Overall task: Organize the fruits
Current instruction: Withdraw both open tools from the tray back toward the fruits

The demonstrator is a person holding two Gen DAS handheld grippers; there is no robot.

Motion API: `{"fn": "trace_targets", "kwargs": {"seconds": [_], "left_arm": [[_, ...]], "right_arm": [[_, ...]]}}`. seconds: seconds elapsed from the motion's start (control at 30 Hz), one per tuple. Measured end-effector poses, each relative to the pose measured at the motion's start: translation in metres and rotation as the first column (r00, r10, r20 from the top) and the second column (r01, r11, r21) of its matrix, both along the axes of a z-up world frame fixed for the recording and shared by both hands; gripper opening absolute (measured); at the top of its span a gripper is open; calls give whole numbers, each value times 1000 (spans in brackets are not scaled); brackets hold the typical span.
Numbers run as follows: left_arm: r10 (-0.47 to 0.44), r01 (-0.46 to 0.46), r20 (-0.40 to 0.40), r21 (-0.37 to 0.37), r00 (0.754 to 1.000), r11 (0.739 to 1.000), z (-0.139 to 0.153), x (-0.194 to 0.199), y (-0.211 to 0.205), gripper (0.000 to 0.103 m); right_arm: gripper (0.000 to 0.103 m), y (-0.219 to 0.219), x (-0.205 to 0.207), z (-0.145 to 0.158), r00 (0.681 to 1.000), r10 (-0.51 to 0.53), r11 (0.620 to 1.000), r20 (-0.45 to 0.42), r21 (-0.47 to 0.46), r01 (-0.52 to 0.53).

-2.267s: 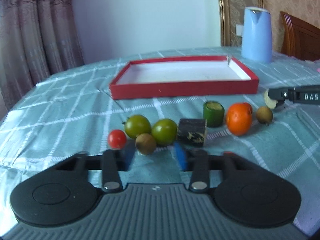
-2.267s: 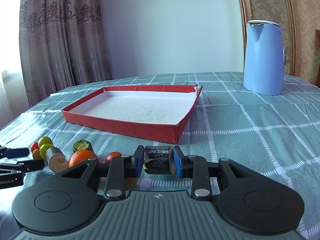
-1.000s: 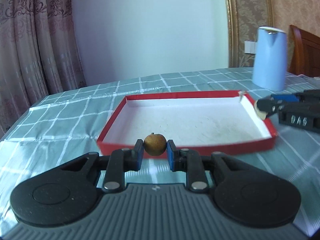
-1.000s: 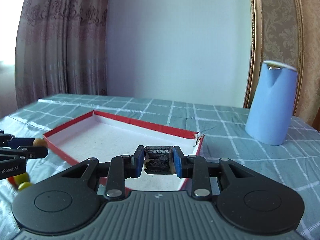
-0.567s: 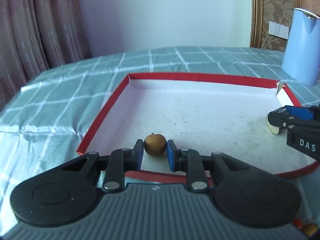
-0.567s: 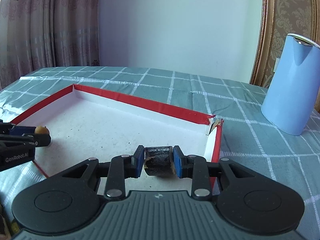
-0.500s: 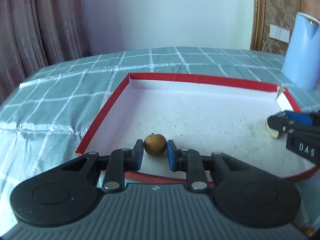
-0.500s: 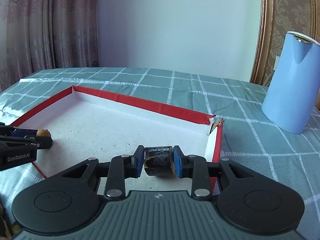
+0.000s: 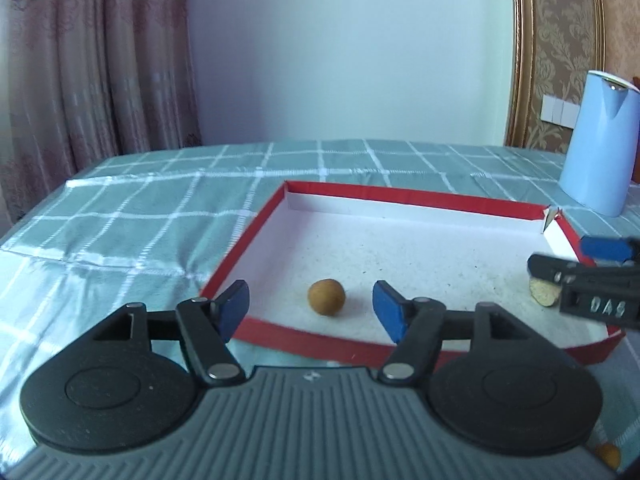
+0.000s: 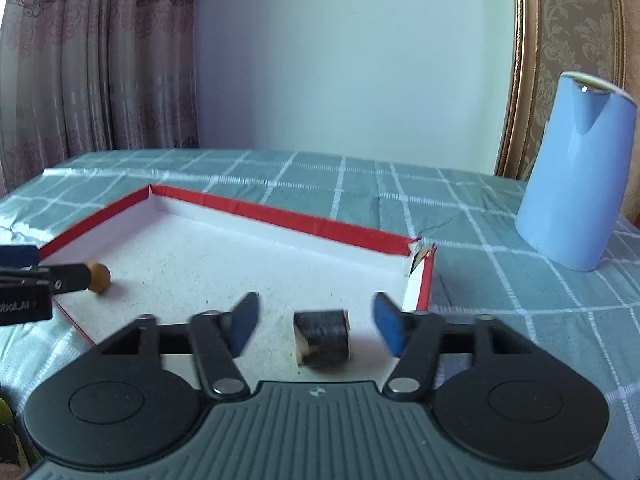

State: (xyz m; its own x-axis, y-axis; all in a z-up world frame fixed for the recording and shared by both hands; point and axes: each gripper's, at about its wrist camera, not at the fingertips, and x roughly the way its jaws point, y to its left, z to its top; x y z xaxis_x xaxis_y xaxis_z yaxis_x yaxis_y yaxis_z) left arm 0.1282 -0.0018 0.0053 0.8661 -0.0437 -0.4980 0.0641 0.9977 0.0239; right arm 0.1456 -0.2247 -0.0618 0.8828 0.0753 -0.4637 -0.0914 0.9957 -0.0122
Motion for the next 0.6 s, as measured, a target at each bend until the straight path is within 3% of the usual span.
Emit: {"fn": "trace_targets", "kwargs": {"seconds": [0.17, 0.33, 0.6], "left_arm": [[29, -29, 32, 5, 999, 1000, -1, -26, 10, 67], [72, -71, 84, -13, 994, 997, -5, -57, 26, 75], [77, -68, 84, -107, 993, 992, -8, -99, 57, 78]], "right_arm": [[70, 0, -19, 9, 997, -7, 1000, 77, -13, 8], [70, -7, -37, 11, 995, -1, 1000, 97, -3, 2], [70, -29, -102, 9, 994, 74, 991, 82, 107, -83]]}}
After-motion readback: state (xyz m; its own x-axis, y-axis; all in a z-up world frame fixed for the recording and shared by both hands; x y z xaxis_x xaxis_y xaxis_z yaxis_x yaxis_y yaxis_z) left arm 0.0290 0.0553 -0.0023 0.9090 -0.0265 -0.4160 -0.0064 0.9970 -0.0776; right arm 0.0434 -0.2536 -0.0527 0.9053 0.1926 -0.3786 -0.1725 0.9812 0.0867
